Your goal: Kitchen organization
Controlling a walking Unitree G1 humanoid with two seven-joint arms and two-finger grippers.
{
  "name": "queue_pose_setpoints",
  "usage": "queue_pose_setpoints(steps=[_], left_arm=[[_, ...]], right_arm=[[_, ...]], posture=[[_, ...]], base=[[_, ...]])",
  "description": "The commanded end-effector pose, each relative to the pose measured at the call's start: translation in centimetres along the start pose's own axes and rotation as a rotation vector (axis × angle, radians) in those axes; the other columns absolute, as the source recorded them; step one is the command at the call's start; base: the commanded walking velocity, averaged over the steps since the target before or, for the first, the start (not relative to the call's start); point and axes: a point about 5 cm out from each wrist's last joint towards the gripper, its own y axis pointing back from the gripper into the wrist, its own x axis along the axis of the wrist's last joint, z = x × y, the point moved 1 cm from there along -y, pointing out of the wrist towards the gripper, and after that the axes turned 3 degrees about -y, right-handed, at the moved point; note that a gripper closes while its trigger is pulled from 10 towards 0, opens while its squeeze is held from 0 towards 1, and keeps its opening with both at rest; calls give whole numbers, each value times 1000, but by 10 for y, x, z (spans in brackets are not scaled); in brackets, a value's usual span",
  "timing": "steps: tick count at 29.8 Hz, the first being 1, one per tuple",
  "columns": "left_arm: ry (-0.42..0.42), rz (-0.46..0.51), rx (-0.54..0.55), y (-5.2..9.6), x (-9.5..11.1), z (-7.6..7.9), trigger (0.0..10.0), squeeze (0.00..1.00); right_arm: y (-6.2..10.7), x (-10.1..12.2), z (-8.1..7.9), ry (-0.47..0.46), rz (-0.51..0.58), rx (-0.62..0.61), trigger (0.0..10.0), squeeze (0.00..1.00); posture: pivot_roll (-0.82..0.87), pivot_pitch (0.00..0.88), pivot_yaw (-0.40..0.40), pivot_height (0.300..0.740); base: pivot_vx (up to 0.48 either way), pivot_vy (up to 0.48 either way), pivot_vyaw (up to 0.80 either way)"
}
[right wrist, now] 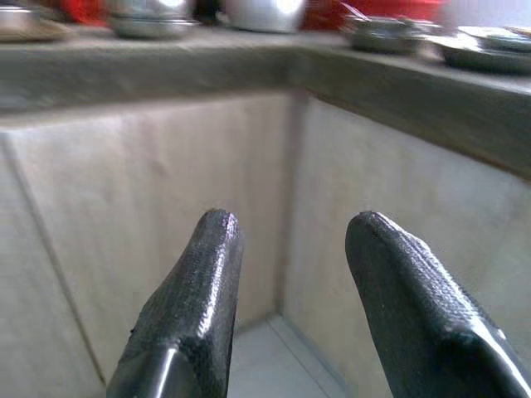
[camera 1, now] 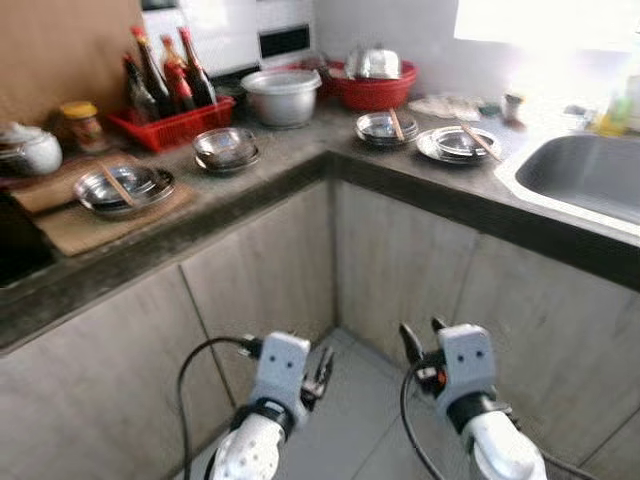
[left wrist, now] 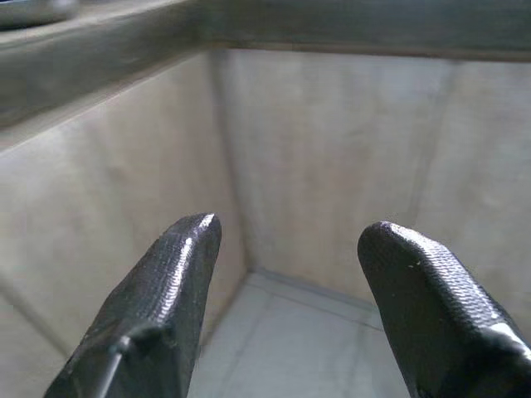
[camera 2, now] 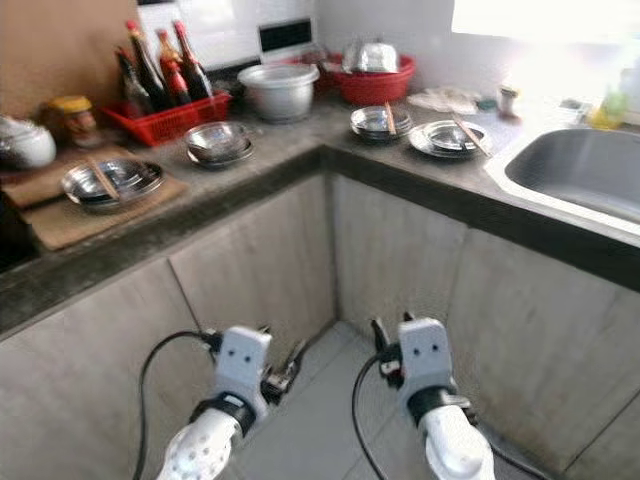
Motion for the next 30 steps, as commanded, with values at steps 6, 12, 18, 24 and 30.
queue_pose_setpoints(steps=[6,12,18,24,30], left_arm=[[-15,-11,20,1,-2,-6,10000,0],[-17,-10,21,0,-2,-6,10000,0],[-18,-9,21,0,-1,-6,10000,0],[-20,-10,21,0,-2,-7,10000,0],[-23,-10,23,0,-1,-7,10000,0]], right_arm=[[-4,9,-8,44,46,51,10000,0],[-5,7,-8,36,43,58,10000,0],[-7,8,-9,56,40,75,10000,0],[-11,7,-6,39,30,65,10000,0],[-14,11,-9,61,60,88,10000,0]], posture=[[92,0,-20,740],[93,0,-20,740],[99,0,-21,740],[100,0,-21,740],[102,0,-21,740]], base=[[282,0,482],[282,0,800],[284,0,800],[284,0,400],[285,0,87]])
